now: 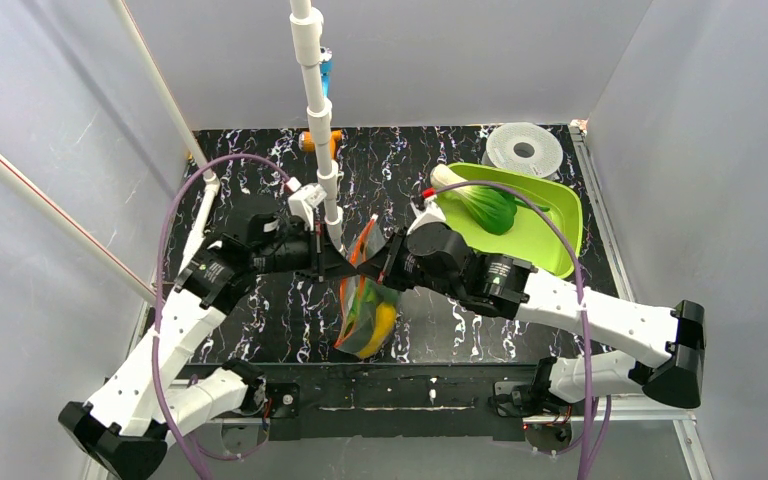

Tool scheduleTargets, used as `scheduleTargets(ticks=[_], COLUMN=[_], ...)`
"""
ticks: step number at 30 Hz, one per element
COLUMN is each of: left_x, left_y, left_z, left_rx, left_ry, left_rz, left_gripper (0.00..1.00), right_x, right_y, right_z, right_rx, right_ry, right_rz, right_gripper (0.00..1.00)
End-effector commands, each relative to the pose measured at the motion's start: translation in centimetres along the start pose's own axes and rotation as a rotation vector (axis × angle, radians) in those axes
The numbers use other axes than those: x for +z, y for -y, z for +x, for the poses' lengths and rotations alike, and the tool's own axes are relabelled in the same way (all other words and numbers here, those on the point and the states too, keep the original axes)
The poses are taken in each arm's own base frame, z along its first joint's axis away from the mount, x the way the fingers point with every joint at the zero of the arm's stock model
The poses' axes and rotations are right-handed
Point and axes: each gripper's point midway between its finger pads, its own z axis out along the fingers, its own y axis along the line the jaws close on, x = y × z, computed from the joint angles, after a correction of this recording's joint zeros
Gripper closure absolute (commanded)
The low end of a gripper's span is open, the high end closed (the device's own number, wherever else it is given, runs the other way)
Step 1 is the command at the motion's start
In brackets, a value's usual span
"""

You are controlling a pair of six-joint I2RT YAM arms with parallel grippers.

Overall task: Place the food in the zip-top bag and seal the zipper
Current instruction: Adjust the zipper food storage bag at the center of the board.

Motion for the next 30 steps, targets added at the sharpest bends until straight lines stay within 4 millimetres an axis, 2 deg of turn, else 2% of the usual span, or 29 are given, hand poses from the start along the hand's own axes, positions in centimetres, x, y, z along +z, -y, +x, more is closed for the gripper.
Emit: scheduleTargets(ticks=[1,4,6,12,15,19,22,24,30], left_x=[1.1,1.6,1.9,2.5,2.2,1.6,1.3,1.4,2.2], left_y=[0.6,0.4,0.1,-1.2,-1.7,-1.1,-1.1,-1.5,-3.0], left_z=[0.8,1.7,2.3,4.0,4.6,4.5,4.2,4.2,3.9], left_rx=[0.056,0.096,0.113,0.168,0.212,0.278,0.314,0.326,0.416], left_ry=[-0.028,-0.054,-0.072,-0.103,-0.097,-0.053,-0.023,-0.016,-0.001], left_rz=[0.013,0.018,0.011,-0.048,-0.098,-0.127,-0.171,-0.205,-0.373], left_gripper=[1.00,0.99,0.95,0.71,0.64,0.45,0.38,0.38,0.47], right_x=[0.3,0.2,0.2,0.8,0.9,1.3,1.6,1.4,0.9], right_y=[-1.5,-1.2,-1.0,-0.1,-0.1,-0.1,-0.3,-0.7,-0.6], right_z=[-1.6,-1.8,-1.7,-0.6,-0.5,0.0,0.3,0.2,0.1], right_rx=[0.117,0.145,0.161,0.242,0.273,0.302,0.324,0.332,0.370], right_ry=[0.094,0.115,0.112,0.084,0.079,0.061,0.039,0.038,0.035], right_rz=[-0.057,-0.063,-0.059,-0.051,-0.055,-0.049,-0.048,-0.060,-0.035], right_gripper=[0.99,0.99,0.99,0.99,0.99,0.99,0.99,0.99,0.99])
